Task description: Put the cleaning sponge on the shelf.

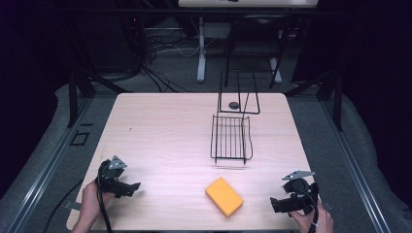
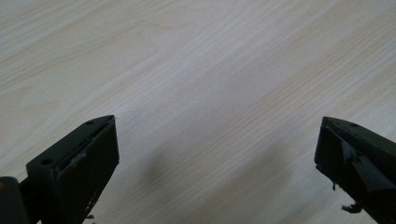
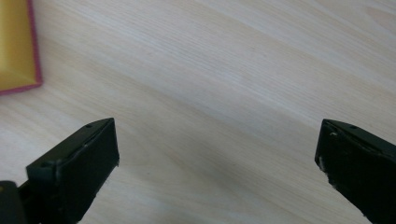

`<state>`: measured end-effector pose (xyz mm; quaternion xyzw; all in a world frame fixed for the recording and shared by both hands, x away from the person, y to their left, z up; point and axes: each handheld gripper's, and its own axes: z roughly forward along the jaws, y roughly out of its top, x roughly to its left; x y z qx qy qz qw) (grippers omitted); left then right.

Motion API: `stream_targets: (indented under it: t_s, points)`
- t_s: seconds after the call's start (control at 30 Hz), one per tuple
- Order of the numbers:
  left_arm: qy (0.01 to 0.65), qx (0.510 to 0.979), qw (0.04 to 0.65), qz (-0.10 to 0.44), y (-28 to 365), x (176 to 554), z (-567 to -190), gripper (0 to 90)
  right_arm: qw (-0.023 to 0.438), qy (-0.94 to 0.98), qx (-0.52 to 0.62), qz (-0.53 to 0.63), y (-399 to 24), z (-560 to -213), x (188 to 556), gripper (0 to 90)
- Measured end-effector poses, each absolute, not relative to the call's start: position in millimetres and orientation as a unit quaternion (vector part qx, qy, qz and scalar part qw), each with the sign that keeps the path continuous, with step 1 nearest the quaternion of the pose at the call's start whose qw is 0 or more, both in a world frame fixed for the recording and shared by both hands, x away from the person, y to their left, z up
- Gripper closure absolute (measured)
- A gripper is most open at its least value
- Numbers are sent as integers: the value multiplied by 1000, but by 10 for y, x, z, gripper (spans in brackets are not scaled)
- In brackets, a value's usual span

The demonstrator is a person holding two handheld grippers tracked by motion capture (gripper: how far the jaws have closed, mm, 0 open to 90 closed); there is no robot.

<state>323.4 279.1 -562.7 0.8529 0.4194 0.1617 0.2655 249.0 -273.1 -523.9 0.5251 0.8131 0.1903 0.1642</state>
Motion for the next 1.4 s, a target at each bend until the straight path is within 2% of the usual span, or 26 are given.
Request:
stream_targets:
  t_s: [0.5, 0.73, 1.1, 1.4]
  points:
    - [419, 852, 265, 166, 2776, 3227, -5632, 0, 150, 850, 470, 184, -2324, -5068, 2498, 0]
    - [418, 854, 267, 158, 2761, 3236, -5647, 0, 143, 868, 436, 187, -1995, -4982, 2582, 0]
    - [412, 857, 263, 162, 2758, 3227, -5637, 0, 100, 899, 394, 163, -1503, -5085, 2696, 0]
    - [407, 859, 262, 168, 2750, 3217, -5618, 0, 70, 909, 390, 127, -1222, -5338, 2728, 0]
